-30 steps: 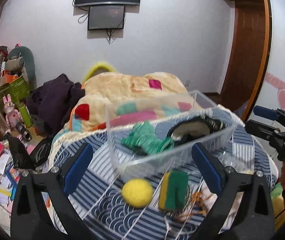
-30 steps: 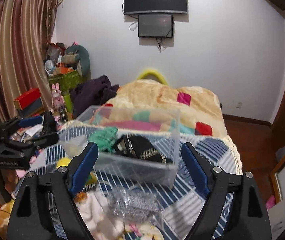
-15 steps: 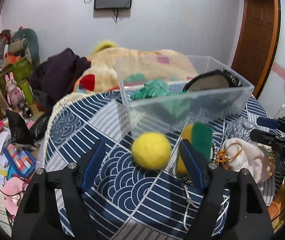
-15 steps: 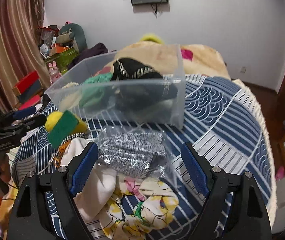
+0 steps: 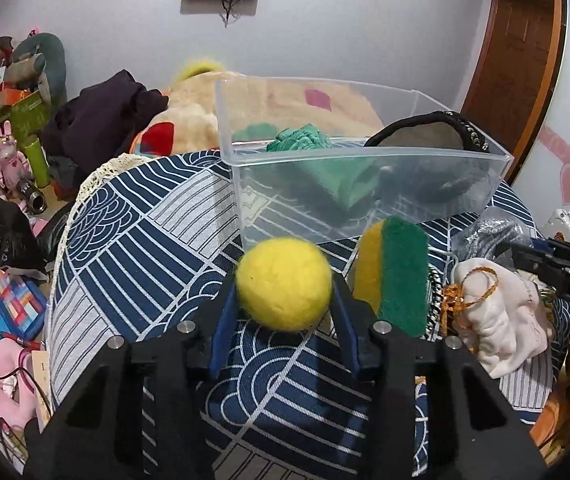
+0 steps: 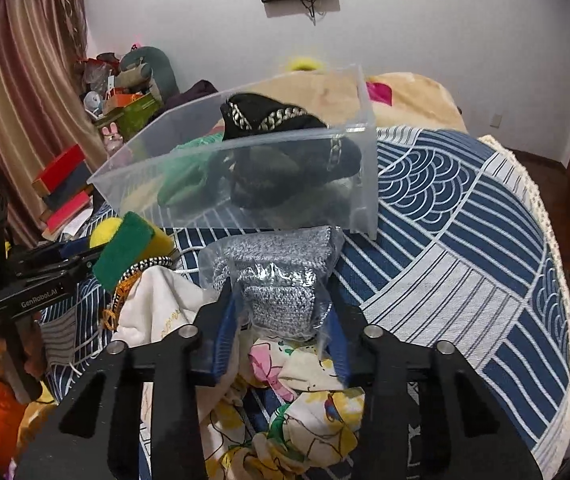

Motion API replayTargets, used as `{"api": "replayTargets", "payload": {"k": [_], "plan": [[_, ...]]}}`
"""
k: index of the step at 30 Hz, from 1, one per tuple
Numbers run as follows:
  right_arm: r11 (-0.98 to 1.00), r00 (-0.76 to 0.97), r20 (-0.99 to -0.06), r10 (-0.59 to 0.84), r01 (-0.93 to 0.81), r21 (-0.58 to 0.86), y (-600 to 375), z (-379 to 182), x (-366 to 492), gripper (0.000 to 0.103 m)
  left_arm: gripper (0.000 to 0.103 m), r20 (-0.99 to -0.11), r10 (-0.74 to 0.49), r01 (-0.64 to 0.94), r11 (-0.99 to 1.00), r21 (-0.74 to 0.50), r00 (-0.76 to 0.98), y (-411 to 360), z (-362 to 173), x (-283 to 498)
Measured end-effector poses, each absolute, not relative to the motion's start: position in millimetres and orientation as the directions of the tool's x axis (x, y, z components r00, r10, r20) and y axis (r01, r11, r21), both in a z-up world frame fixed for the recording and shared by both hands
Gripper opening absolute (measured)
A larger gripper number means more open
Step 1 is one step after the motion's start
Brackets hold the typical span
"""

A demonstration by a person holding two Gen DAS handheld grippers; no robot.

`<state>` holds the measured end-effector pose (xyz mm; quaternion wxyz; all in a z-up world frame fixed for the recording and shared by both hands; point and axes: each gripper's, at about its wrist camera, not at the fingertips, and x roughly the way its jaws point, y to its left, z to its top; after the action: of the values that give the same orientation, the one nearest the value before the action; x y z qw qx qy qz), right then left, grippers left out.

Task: Organize soft objects
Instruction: 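Grasp the yellow felt ball with the left tool while the right grasps the silver packet, then release the yellow ball into the box while the right releases the silver packet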

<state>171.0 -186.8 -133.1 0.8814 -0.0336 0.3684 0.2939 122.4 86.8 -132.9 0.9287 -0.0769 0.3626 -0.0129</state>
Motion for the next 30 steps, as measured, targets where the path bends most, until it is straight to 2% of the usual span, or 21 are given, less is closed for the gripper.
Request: {"api": "replayTargets", "payload": {"k": [7, 18, 24, 30], "plan": [[0.835, 0.617, -0.605, 0.503, -0.529, 0.154, -203, -110, 159, 0.034, 0.044, -0.625, -0.064, -0.039, 0.988, -0.15, 0.778, 93, -109, 105], [0.822, 0.687, -0.473, 0.552, -0.545, 0.167, -211, -63, 154, 0.034, 0.044, -0.496, -0.072, 0.006, 0.991, -0.132, 0.866, 89, -49, 97], [0.801, 0.695, -0.416, 0.586, -0.573, 0.171, -192, -41, 162, 0.034, 0.045, -0.476, -0.068, 0.014, 0.993, -0.116, 0.877, 87, -35, 114], [0.786, 0.672, -0.434, 0.6, -0.595, 0.167, -162, -42, 181, 0.034, 0.045, -0.504, -0.064, 0.013, 0.994, -0.106, 0.861, 87, -41, 138]]}}
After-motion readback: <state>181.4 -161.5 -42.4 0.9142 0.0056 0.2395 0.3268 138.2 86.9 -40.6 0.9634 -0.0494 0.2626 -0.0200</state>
